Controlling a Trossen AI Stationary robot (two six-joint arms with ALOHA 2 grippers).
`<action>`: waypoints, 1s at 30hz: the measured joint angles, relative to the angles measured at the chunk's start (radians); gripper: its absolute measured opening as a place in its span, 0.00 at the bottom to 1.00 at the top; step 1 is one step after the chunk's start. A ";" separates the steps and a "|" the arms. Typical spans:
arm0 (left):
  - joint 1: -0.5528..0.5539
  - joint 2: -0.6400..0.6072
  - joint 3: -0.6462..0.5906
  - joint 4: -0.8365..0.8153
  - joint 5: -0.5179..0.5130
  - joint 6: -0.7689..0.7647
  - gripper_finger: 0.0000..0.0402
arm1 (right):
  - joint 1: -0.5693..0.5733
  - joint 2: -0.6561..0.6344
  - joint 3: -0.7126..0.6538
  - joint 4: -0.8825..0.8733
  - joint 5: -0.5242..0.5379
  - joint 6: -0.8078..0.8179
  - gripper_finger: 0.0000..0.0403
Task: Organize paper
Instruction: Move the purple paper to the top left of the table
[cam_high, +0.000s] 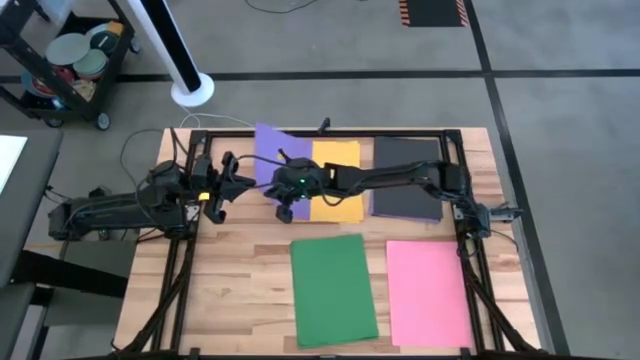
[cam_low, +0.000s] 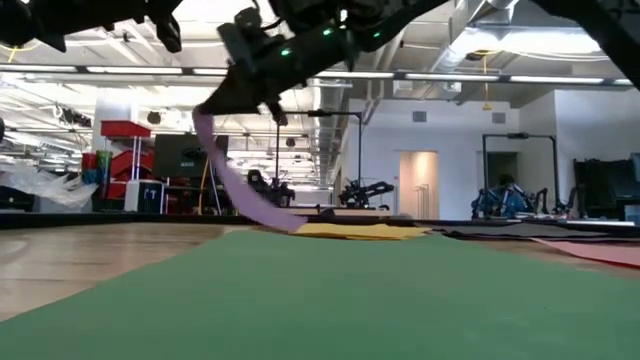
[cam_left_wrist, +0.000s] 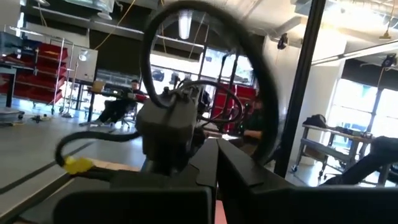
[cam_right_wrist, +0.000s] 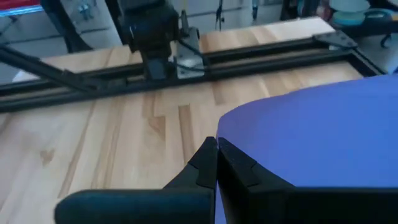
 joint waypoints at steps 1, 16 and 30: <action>0.000 -0.008 0.000 -0.012 0.000 0.002 0.00 | 0.000 0.013 0.015 -0.009 -0.005 0.000 0.00; 0.000 -0.048 0.000 -0.132 -0.012 0.006 0.00 | -0.005 0.111 0.131 0.027 -0.009 -0.008 0.00; 0.000 -0.048 0.000 -0.222 -0.006 0.002 0.00 | 0.006 0.110 0.131 0.068 -0.003 -0.060 0.31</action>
